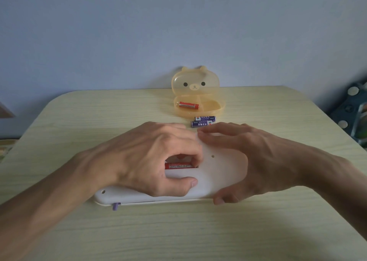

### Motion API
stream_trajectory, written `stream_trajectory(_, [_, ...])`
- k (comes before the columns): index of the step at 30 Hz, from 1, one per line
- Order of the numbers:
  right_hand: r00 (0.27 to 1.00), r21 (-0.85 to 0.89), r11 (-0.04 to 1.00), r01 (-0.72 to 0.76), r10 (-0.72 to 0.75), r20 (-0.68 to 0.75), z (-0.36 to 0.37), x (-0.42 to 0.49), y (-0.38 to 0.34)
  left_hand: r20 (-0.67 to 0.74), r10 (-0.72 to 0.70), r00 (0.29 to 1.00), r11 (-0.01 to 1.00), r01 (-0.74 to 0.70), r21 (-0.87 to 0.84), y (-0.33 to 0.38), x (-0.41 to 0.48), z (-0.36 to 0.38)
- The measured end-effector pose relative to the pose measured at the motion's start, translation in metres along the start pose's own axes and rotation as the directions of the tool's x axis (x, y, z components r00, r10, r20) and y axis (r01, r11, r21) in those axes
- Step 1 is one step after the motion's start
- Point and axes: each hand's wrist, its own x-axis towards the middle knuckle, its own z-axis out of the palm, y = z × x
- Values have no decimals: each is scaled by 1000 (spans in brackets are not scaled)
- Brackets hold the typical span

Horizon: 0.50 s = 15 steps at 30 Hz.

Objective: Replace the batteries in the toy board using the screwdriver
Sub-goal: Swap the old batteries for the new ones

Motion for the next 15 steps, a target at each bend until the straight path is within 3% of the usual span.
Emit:
stream_trajectory(7, [999,10,999,49,-49,-7,0,0,0,5,36,999,999,-36,23,1,9,5])
stream_trajectory(15, [1000,-9,1000,8,-8,-5,-1,-1,-1,-48,46,998,998,-48,-47,-7,-1,5])
